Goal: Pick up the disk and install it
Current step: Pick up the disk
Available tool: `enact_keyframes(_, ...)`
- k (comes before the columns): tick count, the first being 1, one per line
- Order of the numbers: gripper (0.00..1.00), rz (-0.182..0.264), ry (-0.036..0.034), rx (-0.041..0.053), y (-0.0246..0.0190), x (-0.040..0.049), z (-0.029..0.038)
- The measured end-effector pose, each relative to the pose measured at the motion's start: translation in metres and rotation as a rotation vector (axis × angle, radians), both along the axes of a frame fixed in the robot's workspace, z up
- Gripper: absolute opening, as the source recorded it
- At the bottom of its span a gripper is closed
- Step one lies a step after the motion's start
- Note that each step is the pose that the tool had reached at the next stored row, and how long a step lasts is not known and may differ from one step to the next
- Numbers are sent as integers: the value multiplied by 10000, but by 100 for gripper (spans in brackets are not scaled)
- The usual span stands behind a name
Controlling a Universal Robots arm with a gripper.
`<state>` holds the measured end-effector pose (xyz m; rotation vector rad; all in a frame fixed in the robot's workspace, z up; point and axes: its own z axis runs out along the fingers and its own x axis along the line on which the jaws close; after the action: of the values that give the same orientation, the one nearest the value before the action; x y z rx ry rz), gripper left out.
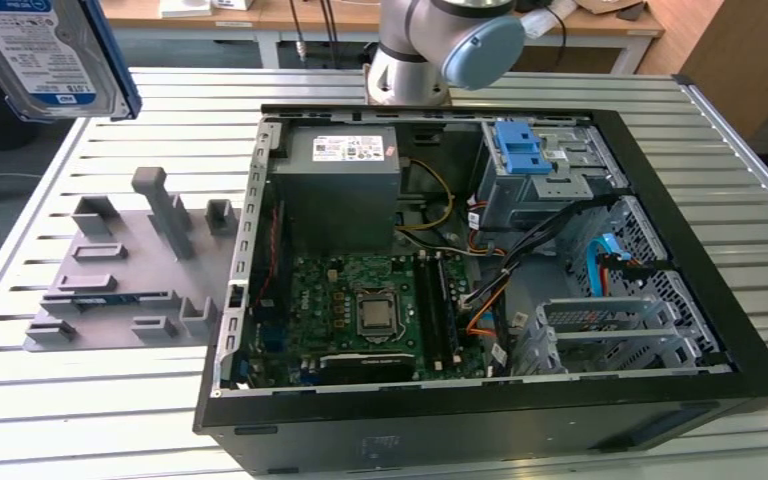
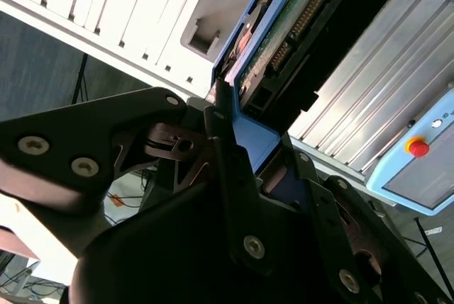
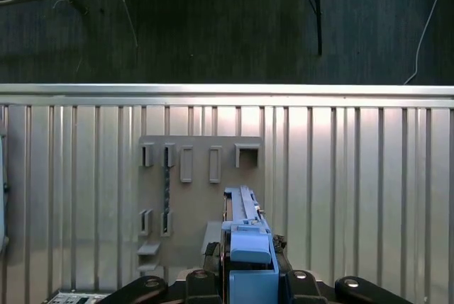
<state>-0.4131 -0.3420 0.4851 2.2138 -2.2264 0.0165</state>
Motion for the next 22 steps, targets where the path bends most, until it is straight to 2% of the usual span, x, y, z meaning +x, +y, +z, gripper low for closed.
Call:
enact_keyframes(10,36,0,7,0,-66,123,0)
enact_keyframes(22,36,0,14,0,-101,284,0)
